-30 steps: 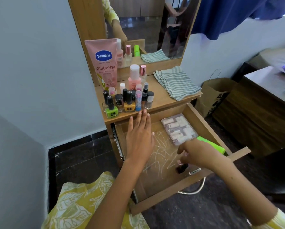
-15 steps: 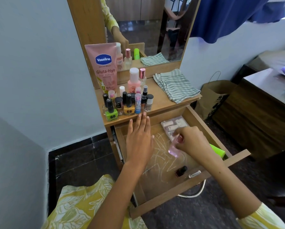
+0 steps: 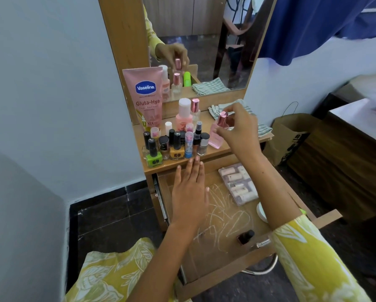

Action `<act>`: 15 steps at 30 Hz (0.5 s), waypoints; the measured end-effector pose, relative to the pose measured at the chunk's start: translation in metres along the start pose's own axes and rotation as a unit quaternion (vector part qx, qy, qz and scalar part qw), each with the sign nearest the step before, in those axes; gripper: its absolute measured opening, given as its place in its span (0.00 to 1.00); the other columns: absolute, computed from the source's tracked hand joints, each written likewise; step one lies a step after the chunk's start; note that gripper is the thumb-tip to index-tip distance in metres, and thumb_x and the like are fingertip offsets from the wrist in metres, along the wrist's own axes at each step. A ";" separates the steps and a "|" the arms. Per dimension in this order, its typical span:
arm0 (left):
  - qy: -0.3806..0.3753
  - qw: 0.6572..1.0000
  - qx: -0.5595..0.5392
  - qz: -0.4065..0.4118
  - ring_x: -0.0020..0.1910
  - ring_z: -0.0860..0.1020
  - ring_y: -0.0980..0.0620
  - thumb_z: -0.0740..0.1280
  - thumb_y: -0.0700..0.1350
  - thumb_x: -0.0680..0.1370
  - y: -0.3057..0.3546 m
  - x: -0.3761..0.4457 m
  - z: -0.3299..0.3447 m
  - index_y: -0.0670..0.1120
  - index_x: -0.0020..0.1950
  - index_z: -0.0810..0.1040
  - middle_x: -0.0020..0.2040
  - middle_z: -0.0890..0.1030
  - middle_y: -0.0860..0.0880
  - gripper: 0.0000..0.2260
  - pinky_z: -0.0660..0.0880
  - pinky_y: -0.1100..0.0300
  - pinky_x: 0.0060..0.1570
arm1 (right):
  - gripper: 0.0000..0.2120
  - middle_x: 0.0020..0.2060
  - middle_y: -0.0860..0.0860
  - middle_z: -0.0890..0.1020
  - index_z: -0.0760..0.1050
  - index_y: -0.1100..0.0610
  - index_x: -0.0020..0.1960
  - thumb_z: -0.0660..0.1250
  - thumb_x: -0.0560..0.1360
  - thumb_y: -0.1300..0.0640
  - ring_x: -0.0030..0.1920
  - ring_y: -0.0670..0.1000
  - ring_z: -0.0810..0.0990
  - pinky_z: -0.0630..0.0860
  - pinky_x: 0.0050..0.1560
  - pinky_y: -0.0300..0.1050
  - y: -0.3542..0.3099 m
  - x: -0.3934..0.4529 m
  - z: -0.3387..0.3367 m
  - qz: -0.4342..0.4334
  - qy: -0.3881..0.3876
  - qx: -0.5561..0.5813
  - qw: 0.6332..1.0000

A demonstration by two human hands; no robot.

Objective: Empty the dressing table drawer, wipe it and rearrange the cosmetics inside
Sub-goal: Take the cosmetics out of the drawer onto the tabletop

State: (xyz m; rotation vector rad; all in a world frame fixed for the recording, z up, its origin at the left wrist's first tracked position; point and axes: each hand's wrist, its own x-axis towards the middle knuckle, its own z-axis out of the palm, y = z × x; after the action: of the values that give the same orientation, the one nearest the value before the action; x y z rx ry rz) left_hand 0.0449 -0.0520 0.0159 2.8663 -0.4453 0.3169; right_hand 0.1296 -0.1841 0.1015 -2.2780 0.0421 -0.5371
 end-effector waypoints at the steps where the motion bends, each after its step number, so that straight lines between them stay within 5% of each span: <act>1: -0.003 1.000 0.004 0.001 0.72 0.34 0.53 0.50 0.52 0.82 0.000 0.000 0.001 0.44 0.76 0.42 0.76 0.40 0.47 0.27 0.29 0.52 0.67 | 0.16 0.42 0.55 0.81 0.73 0.59 0.51 0.75 0.67 0.62 0.44 0.55 0.80 0.76 0.45 0.53 0.002 0.004 0.005 0.004 0.002 0.005 1.000; 8: 0.013 1.000 0.009 -0.003 0.72 0.37 0.51 0.53 0.52 0.82 0.000 0.002 0.006 0.43 0.75 0.44 0.74 0.41 0.47 0.28 0.30 0.50 0.67 | 0.16 0.43 0.52 0.80 0.76 0.64 0.52 0.76 0.67 0.64 0.43 0.46 0.77 0.73 0.39 0.26 0.011 0.015 0.027 -0.011 0.037 0.081 0.996; 15: 0.023 1.000 0.018 0.001 0.75 0.44 0.50 0.57 0.52 0.80 0.000 0.002 0.012 0.43 0.76 0.50 0.75 0.45 0.46 0.29 0.34 0.49 0.68 | 0.18 0.45 0.55 0.81 0.76 0.64 0.54 0.76 0.66 0.66 0.45 0.50 0.79 0.78 0.45 0.33 0.032 0.028 0.038 0.037 0.022 0.137 0.990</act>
State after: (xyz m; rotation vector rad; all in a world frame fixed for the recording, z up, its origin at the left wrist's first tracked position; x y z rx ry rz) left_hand 0.0486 -0.0558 0.0051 2.8866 -0.4382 0.3949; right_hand 0.1737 -0.1856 0.0664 -1.9895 0.0696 -0.5204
